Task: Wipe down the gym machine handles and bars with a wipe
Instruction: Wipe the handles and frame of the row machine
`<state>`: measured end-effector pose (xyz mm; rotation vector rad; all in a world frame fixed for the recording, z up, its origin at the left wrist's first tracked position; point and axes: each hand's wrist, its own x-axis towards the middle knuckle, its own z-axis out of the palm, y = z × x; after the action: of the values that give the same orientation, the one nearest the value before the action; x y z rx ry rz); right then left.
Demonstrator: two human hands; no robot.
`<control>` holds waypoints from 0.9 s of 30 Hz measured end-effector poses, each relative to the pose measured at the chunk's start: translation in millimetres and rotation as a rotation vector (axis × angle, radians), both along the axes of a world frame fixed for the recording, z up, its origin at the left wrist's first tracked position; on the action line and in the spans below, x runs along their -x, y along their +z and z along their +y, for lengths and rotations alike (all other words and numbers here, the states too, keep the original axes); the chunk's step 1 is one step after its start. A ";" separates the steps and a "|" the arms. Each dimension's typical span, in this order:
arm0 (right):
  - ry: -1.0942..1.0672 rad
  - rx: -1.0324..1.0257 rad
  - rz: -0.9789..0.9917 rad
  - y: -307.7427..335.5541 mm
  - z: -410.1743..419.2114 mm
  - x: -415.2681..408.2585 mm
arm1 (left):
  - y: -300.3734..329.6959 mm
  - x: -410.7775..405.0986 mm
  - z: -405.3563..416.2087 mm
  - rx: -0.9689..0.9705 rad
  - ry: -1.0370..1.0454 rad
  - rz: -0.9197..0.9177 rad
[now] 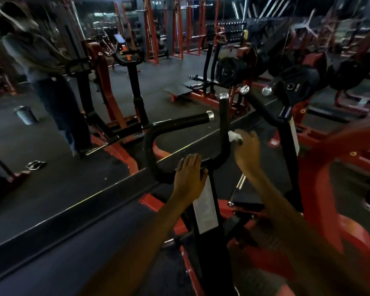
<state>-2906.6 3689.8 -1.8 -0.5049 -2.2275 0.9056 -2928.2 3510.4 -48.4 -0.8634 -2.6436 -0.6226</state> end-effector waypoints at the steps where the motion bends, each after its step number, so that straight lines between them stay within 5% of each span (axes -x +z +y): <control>1: -0.007 -0.072 0.013 9.2 8.6 17.6 | -1.3 13.9 6.1 0.023 -0.003 0.002; 9: 0.081 -0.570 -0.042 66.2 55.6 121.0 | -11.4 41.8 19.3 0.273 0.052 -0.009; 17: 0.309 -0.656 -0.122 -26.3 39.7 43.7 | -30.3 46.6 22.7 0.202 0.084 0.224; 22: 0.147 -0.549 0.050 35.4 55.8 96.8 | -35.0 46.9 20.9 0.241 0.092 0.242; 27: 0.320 -0.559 -0.076 41.7 55.3 118.4 | -39.5 39.0 23.3 0.247 0.147 0.311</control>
<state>-3025.1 3745.0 40.0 0.0808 -2.5349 0.3743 -2967.2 3533.7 -87.9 -0.7495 -2.4973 -0.1127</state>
